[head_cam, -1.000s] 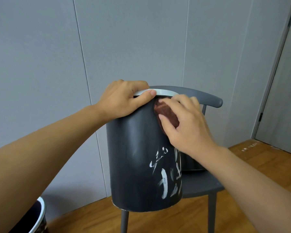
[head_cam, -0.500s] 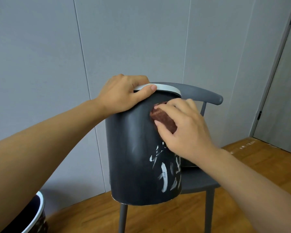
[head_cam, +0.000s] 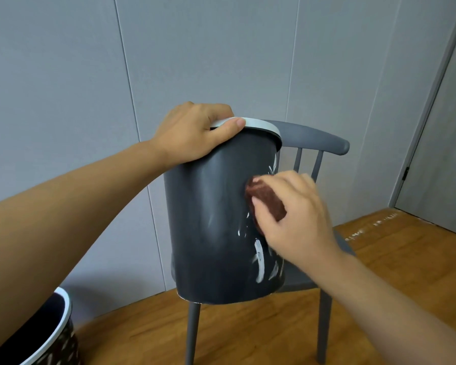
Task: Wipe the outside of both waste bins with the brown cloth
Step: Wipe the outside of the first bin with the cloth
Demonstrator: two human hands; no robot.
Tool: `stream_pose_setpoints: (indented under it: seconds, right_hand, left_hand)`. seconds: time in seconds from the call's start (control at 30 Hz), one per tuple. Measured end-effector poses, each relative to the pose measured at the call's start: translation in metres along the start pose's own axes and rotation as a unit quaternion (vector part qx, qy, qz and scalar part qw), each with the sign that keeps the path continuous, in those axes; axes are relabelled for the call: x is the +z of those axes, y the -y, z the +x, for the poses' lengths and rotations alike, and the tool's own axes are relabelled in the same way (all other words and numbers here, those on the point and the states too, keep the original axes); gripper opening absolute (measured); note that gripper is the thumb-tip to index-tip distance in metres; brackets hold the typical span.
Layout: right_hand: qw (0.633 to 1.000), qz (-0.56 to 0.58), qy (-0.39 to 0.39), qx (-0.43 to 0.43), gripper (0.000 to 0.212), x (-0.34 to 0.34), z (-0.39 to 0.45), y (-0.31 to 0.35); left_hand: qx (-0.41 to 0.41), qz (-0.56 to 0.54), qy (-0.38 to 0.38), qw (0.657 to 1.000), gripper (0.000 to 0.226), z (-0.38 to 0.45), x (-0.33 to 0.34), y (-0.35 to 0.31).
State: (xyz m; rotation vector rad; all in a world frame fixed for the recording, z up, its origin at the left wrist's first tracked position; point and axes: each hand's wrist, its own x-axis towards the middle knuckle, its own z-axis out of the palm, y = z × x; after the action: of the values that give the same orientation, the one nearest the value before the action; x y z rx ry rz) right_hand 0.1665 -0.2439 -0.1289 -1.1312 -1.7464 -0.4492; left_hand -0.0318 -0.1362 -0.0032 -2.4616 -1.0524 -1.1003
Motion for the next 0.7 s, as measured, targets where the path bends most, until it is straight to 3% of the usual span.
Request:
stream_pose_setpoints:
  seconds: [0.1,0.17,0.37,0.43,0.53,0.57,0.7]
  right_hand:
    - [0.989,0.005,0.081,-0.122,0.03,-0.005,-0.033,0.006]
    - [0.983,0.002,0.115,-0.144,0.027,-0.01,-0.038,0.004]
    - [0.998,0.019,-0.012,0.062,0.032,0.002,-0.018,-0.005]
    - [0.999,0.004,-0.002,0.036,0.035,0.003,-0.028,0.004]
    - [0.991,-0.002,0.074,-0.107,0.031,-0.004,-0.045,0.012]
    - [0.989,0.0,0.084,-0.12,0.03,-0.006,-0.044,0.01]
    - [0.999,0.018,0.004,0.04,0.029,-0.007,-0.021,-0.007]
  left_hand:
    - [-0.006,-0.008,0.001,1.0,0.044,0.0,0.0,0.002]
    - [-0.002,-0.009,-0.005,1.0,0.044,-0.001,0.0,0.003]
    - [0.004,-0.013,-0.012,1.0,0.04,-0.003,-0.001,0.003]
    - [0.001,-0.004,-0.01,1.0,0.042,-0.002,0.0,0.004]
    - [0.002,0.001,-0.01,1.0,0.039,-0.002,0.001,0.002]
    - [0.005,-0.002,-0.011,1.0,0.037,-0.003,0.0,0.001]
    - [0.015,-0.015,-0.02,1.0,0.039,-0.005,-0.001,-0.002]
